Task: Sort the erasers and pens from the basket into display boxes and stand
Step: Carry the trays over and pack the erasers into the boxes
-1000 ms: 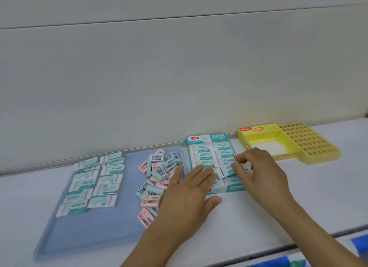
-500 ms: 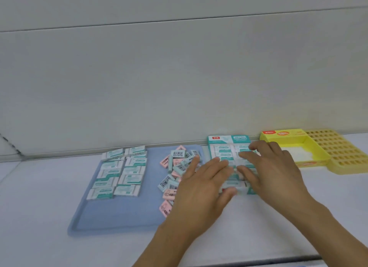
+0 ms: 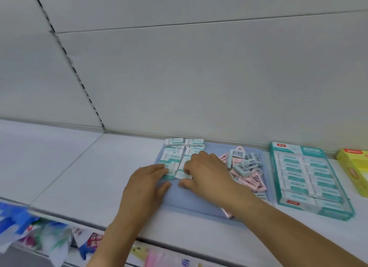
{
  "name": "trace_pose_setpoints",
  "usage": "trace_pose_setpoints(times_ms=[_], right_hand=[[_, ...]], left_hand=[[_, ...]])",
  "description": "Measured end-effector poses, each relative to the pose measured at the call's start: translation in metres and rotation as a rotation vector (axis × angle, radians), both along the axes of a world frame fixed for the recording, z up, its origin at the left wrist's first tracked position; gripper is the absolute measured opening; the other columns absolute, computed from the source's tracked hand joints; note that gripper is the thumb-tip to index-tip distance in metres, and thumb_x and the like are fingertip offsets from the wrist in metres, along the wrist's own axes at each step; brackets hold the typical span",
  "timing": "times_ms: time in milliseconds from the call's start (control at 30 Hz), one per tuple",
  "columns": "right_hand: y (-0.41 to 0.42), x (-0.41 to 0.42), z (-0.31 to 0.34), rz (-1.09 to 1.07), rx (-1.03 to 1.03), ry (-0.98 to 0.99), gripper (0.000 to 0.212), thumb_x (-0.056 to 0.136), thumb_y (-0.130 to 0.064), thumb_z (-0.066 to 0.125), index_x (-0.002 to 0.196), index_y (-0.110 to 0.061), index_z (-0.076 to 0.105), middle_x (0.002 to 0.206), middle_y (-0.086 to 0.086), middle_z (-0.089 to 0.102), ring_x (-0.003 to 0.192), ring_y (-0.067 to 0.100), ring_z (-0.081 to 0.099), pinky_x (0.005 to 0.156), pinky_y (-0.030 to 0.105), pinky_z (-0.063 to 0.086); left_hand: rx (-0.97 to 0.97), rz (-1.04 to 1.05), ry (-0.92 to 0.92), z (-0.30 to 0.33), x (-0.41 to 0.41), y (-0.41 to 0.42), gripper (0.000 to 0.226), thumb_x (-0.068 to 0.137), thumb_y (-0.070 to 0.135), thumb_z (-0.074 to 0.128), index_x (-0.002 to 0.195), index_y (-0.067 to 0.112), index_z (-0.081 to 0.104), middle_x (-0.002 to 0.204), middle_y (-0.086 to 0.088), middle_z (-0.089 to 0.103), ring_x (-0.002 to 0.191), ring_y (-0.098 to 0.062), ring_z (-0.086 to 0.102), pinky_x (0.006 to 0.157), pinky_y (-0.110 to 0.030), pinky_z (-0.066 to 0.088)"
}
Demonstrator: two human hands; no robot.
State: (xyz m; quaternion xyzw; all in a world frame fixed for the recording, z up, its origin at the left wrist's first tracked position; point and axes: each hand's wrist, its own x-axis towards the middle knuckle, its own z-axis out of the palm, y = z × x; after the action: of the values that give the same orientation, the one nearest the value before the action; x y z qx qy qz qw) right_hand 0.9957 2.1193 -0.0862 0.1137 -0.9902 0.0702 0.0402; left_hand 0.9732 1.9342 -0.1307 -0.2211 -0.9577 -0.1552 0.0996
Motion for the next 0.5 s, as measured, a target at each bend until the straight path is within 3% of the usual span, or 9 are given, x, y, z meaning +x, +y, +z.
trace_pose_setpoints(times_ms=[67,133,233,333,400,500], right_hand=[[-0.007,-0.002,0.003,-0.016,0.036,-0.011,0.035,0.089,-0.043,0.058,0.107,-0.013,0.059,0.114,0.007,0.058,0.11,0.026,0.047,0.075,0.033,0.027],[-0.012,-0.003,0.006,-0.025,0.037,-0.045,0.031,0.087,-0.039,0.062,0.104,-0.013,0.057,0.113,0.009,0.06,0.107,0.028,0.051,0.071,0.03,0.026],[-0.014,-0.004,0.015,-0.042,0.004,-0.123,0.027,0.084,-0.036,0.066,0.09,-0.018,0.047,0.107,0.007,0.061,0.101,0.028,0.056,0.061,0.029,0.028],[-0.009,-0.006,0.017,-0.088,-0.051,-0.192,0.037,0.079,-0.036,0.069,0.075,-0.018,0.037,0.078,-0.004,0.049,0.081,0.026,0.051,0.051,0.029,0.024],[-0.002,-0.004,0.018,-0.11,-0.122,-0.207,0.034,0.077,-0.036,0.069,0.071,-0.017,0.041,0.07,-0.004,0.043,0.076,0.024,0.047,0.051,0.03,0.029],[0.016,0.005,0.022,-0.182,-0.492,-0.196,0.025,0.073,-0.028,0.072,0.076,-0.006,0.06,0.075,0.009,0.066,0.069,0.024,0.06,0.06,0.034,0.048]], left_hand=[[-0.023,-0.017,0.038,0.008,0.001,0.002,0.043,0.074,0.045,0.048,0.091,0.017,0.076,0.085,0.0,0.072,0.073,-0.024,0.067,0.068,-0.036,0.058],[-0.058,-0.015,0.058,0.014,0.001,0.003,0.036,0.072,0.046,0.053,0.086,0.02,0.075,0.074,0.003,0.067,0.065,-0.023,0.063,0.058,-0.037,0.054],[-0.063,-0.017,-0.006,0.018,-0.001,0.006,0.029,0.083,0.039,0.064,0.107,0.024,0.071,0.091,0.0,0.066,0.084,-0.023,0.06,0.072,-0.037,0.048],[-0.066,0.015,-0.079,0.018,-0.003,0.007,0.034,0.09,0.042,0.057,0.119,0.024,0.065,0.106,-0.001,0.063,0.096,-0.02,0.056,0.083,-0.034,0.044],[0.146,0.081,-0.115,0.02,0.002,0.012,0.029,0.092,0.036,0.06,0.115,0.02,0.066,0.1,-0.001,0.063,0.092,-0.018,0.057,0.082,-0.031,0.045],[0.753,0.186,-0.404,0.028,0.01,0.023,0.023,0.094,0.02,0.061,0.116,0.017,0.067,0.098,0.003,0.07,0.089,-0.009,0.063,0.082,-0.02,0.049]])
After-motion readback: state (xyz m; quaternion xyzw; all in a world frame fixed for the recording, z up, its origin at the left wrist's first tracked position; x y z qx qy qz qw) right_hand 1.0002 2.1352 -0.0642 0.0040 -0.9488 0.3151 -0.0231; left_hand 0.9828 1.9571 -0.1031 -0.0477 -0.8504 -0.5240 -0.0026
